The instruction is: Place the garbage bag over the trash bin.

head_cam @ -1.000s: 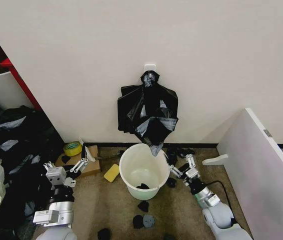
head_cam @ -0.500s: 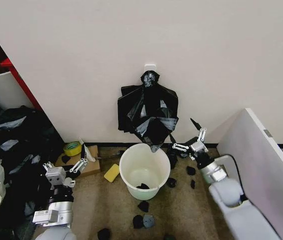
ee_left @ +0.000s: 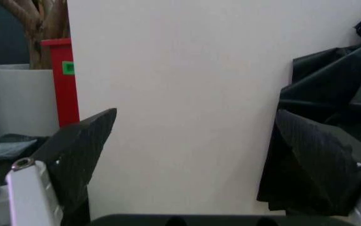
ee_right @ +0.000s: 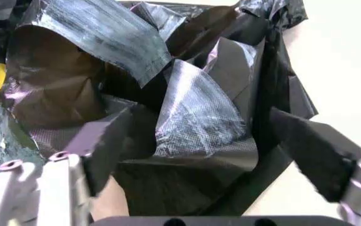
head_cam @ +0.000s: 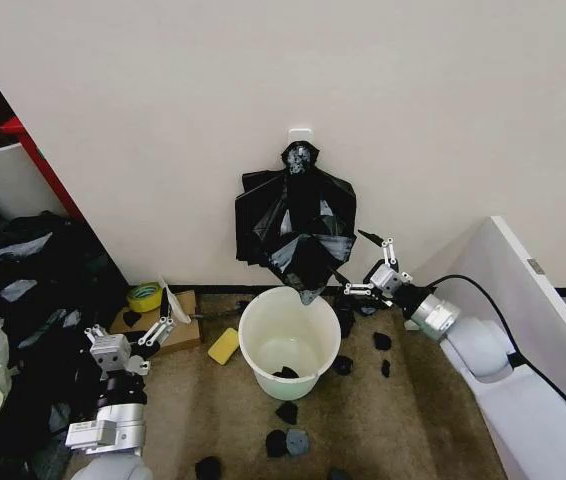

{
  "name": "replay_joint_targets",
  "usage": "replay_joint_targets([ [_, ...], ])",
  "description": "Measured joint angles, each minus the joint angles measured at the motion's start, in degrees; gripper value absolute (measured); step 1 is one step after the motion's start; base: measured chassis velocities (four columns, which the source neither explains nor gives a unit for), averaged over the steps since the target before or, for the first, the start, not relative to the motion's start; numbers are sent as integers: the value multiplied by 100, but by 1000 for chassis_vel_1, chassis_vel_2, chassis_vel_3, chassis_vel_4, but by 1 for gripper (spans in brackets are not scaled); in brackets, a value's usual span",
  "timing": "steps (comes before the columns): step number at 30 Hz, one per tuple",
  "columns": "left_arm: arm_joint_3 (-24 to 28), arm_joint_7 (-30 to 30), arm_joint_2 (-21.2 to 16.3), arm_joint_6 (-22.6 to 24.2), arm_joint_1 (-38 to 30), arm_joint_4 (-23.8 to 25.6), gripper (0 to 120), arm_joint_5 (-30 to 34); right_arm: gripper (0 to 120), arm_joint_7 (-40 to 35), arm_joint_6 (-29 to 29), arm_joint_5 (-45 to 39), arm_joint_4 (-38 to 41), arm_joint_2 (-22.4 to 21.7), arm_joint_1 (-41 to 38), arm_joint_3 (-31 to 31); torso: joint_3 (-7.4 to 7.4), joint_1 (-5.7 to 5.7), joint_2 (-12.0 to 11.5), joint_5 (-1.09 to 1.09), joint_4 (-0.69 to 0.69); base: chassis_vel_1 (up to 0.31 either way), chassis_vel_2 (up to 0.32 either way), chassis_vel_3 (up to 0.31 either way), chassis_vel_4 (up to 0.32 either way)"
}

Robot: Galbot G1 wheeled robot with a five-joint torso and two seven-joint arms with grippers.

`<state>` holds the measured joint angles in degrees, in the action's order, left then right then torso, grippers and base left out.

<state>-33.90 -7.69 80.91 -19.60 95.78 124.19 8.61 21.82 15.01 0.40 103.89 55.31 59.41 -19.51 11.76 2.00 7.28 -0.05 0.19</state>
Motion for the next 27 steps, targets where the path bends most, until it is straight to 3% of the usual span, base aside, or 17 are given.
replay_joint_targets([
  [11,7,-14,2,-9,-13,-28,100,-7,36,442,-106,-73,-58,-51,-171,12,0,-1,0,1,0,0,0,0,0],
  [13,7,-16,1,-9,-15,-31,100,-7,35,459,-100,-72,-69,-43,-174,11,0,-1,0,1,0,0,0,0,0],
  [18,3,-35,-10,-10,-47,-60,100,-3,11,512,-4,-39,-144,32,-165,-9,0,-1,0,1,0,0,0,0,0],
  [22,4,-39,-12,-10,-63,-65,100,4,0,485,43,-17,-155,62,-132,-30,0,-1,0,1,0,0,0,0,0],
  [27,9,-44,-37,-2,-98,-66,100,34,0,6,85,3,-46,174,24,-34,0,-1,0,1,-1,0,0,0,0],
])
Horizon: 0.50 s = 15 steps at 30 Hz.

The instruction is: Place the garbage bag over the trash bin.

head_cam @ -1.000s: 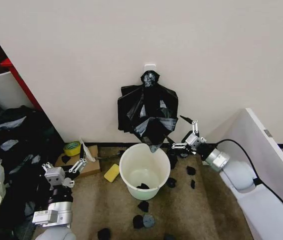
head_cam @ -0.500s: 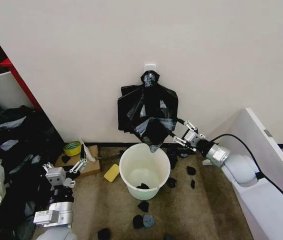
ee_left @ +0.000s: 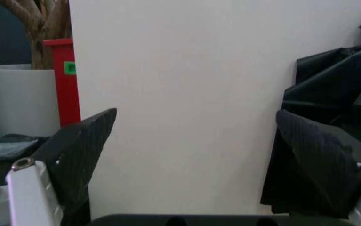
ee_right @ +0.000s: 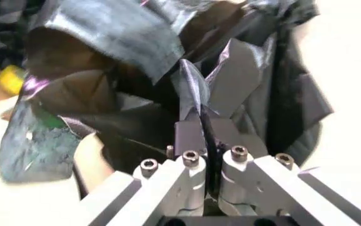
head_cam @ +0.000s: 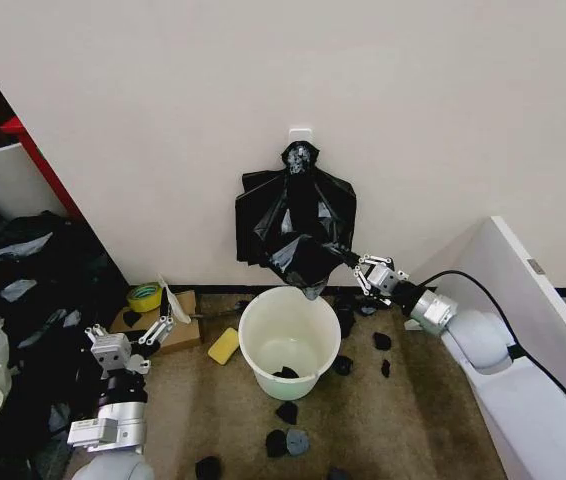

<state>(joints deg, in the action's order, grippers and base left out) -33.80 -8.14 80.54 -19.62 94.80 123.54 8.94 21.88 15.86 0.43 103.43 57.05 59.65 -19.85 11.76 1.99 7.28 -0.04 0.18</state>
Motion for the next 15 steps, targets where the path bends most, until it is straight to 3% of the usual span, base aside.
replay_joint_targets([
  [7,70,266,-465,104,-271,107,100,382,0,-936,44,-521,492,270,513,124,0,0,0,0,1,0,0,0,0],
  [11,145,764,-1163,-18,-500,-22,100,765,0,-1311,170,-1015,750,491,769,241,0,0,0,1,0,0,0,0,0],
  [14,155,1312,-1890,-160,-853,-339,100,1029,0,-1366,257,-1072,821,619,880,249,0,0,0,2,1,0,0,0,0],
  [15,155,1312,-1890,-160,-853,-339,100,1029,0,-1366,257,-1072,821,619,880,249,0,0,0,2,1,0,0,0,0],
])
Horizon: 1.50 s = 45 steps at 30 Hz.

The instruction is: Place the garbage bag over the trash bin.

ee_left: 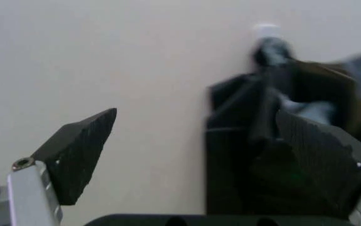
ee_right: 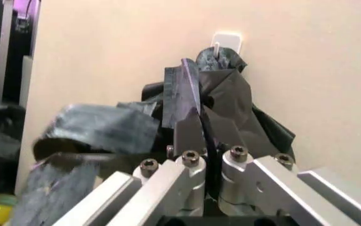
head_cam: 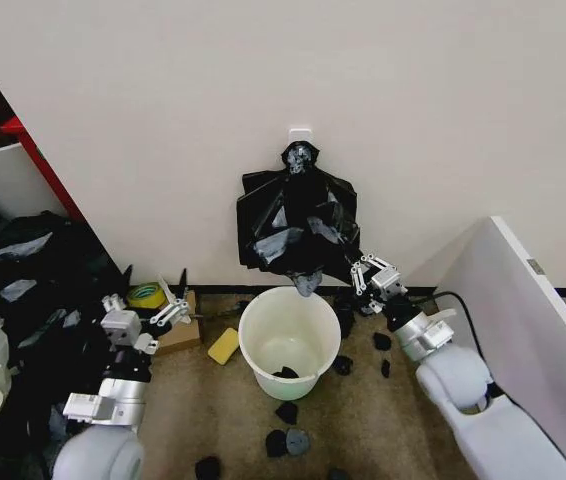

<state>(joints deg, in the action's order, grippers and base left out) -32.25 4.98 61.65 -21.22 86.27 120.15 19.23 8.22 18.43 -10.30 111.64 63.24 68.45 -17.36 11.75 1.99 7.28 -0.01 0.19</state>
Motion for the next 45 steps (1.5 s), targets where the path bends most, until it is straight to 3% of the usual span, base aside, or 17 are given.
replay_joint_targets([
  [3,123,720,-729,-36,-547,-355,100,295,0,25,55,8,11,90,51,-1,1,1,0,0,1,0,0,0,0],
  [5,227,1221,-1017,-10,-870,-540,100,355,0,59,70,13,11,130,51,19,0,0,0,-2,0,0,0,0,0],
  [8,379,1610,-1221,9,-1176,-720,100,364,0,94,81,15,11,158,43,49,1,0,0,-2,-1,0,0,0,0],
  [13,1144,2110,-1620,86,-2490,-1406,100,318,0,178,123,17,-24,261,19,99,1,1,0,-2,1,0,0,0,0],
  [15,1253,2128,-1640,92,-2680,-1500,100,319,0,187,126,17,-34,277,8,109,1,1,0,-2,1,0,0,0,0],
  [21,2243,2369,-1548,232,-3912,-2200,100,315,0,257,141,16,-122,400,-94,157,1,1,0,-3,0,0,0,0,0],
  [30,2820,2686,-1299,398,-4605,-2806,95,-277,0,287,141,20,-156,441,-108,123,1,1,0,-4,0,0,0,0,0],
  [35,2920,2700,-1225,460,-4751,-2898,72,-385,0,294,141,20,-118,428,-92,98,0,1,0,-3,0,0,0,0,0],
  [45,2859,2694,-1199,534,-4650,-2843,40,-382,0,296,177,11,-68,398,-54,60,0,1,0,-3,0,0,0,0,0],
])
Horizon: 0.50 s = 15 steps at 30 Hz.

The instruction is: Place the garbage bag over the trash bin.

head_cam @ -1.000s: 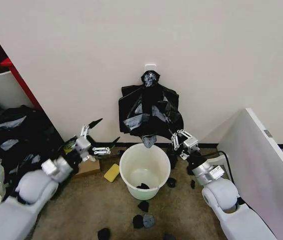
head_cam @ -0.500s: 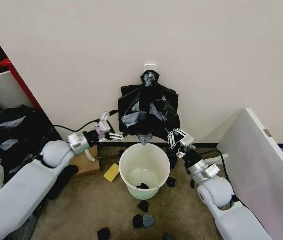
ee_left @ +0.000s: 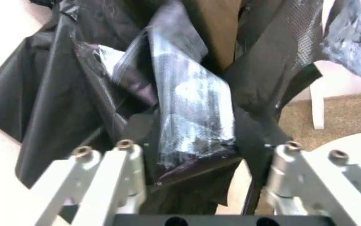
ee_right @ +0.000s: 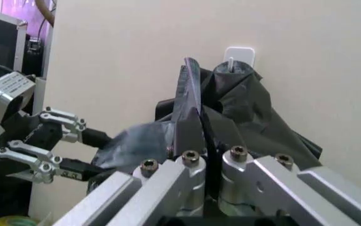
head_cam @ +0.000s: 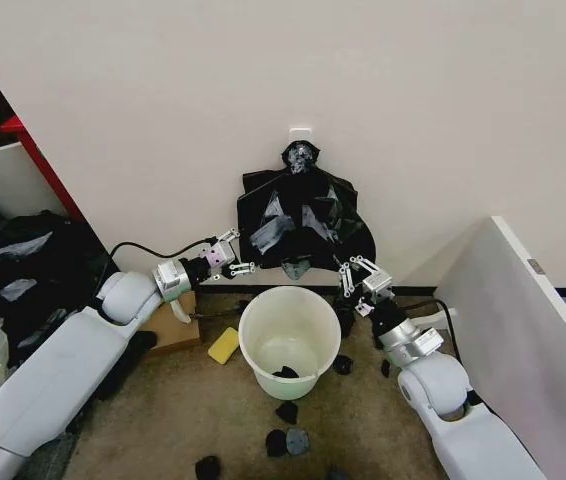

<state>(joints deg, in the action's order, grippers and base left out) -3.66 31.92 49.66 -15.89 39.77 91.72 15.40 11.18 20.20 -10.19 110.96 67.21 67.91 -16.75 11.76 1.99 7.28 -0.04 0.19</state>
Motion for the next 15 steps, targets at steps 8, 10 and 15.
replay_joint_targets([
  [8,-292,-43,-24,105,304,171,12,11,0,-21,5,-56,79,-33,54,0,0,-1,0,1,0,0,0,0,0],
  [10,-413,-81,-20,110,421,239,3,18,0,-32,5,-81,106,-48,78,9,0,-1,0,0,0,0,0,0,0],
  [15,-926,-229,-4,109,940,553,0,270,0,-199,4,-234,196,-135,211,72,0,-1,0,0,0,0,0,0,0],
])
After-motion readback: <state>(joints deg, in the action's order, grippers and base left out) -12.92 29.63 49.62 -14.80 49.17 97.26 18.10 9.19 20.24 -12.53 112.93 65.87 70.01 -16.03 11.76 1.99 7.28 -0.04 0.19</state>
